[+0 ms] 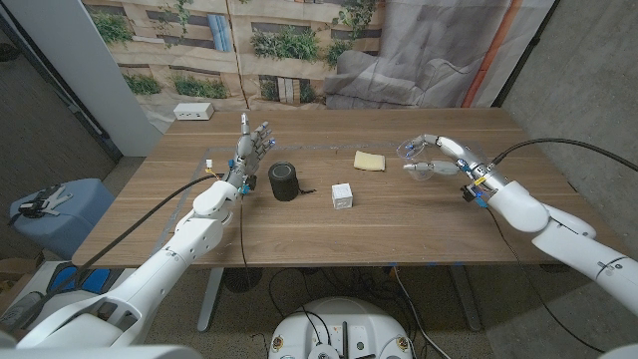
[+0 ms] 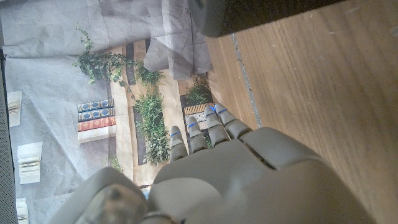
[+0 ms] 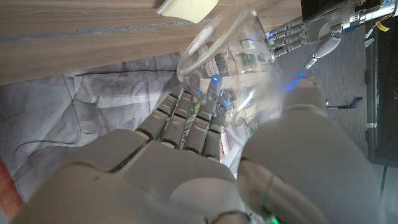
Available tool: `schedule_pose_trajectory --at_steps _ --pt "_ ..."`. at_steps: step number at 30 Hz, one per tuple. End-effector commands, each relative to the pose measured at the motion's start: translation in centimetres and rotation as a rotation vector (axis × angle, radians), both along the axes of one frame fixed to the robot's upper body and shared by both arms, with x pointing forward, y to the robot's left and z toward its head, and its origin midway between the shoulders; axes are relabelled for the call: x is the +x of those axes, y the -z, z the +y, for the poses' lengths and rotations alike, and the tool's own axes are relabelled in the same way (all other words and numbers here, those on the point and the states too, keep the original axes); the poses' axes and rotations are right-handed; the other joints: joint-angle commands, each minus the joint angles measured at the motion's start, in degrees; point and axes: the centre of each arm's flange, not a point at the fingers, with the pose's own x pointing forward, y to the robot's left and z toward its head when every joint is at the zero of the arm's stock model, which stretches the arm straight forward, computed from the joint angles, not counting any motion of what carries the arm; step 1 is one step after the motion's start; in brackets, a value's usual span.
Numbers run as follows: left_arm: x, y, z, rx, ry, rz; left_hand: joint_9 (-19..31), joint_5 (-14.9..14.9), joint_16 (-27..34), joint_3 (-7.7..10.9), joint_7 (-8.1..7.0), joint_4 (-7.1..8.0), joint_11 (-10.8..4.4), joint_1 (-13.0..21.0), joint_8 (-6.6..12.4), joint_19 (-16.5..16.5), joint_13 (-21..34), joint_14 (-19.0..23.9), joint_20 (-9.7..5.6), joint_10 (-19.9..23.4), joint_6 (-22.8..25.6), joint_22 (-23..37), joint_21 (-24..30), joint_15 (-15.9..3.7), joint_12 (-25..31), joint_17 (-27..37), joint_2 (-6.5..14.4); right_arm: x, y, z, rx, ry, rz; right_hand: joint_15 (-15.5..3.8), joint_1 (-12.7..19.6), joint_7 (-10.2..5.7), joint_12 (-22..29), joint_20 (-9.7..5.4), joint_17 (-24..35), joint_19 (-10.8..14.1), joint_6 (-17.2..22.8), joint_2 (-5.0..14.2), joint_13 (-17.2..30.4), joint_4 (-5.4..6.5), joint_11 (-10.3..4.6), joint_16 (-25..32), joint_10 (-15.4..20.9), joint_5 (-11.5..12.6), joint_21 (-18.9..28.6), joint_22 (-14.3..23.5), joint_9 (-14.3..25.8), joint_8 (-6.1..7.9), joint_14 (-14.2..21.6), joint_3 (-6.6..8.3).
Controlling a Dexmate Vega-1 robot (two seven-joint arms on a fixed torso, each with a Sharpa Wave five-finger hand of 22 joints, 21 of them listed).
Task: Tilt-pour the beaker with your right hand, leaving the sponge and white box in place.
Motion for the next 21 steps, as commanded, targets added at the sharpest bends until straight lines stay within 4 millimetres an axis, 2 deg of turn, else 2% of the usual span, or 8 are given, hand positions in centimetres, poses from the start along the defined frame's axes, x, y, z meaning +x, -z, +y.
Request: schedule_pose_trajectory --at_steps 1,21 --pt "0.0 0.0 0.0 0.0 0.0 0.0 0.23 0.22 0.29 -0.47 -0.55 0.01 0.01 0.08 0.22 0.37 0.17 0.39 -0.59 0.53 0.03 0.18 0.42 0.07 0.33 0.31 1.44 0.2 -2.7 -0.8 -0.146 0.025 0.037 -8.91 4.36 -7.16 0.4 0.17 0.02 0.62 7.7 7.39 0.4 0.85 -5.69 0.2 6.31 -0.1 0.29 0.2 0.16 0.56 0.61 1.02" --pt "0.0 0.0 0.0 0.0 0.0 0.0 0.23 0.23 0.27 -0.47 -0.55 0.01 0.03 0.08 0.21 0.35 0.17 0.36 -0.56 0.56 0.01 0.18 0.41 0.04 0.34 0.31 1.44 0.4 -5.1 -1.2 -0.324 0.061 0.153 -9.05 4.14 -7.3 0.7 0.35 -0.17 1.48 7.66 8.15 1.02 0.85 -5.67 -0.2 6.82 -0.06 0.4 0.19 -0.08 0.77 1.46 1.44"
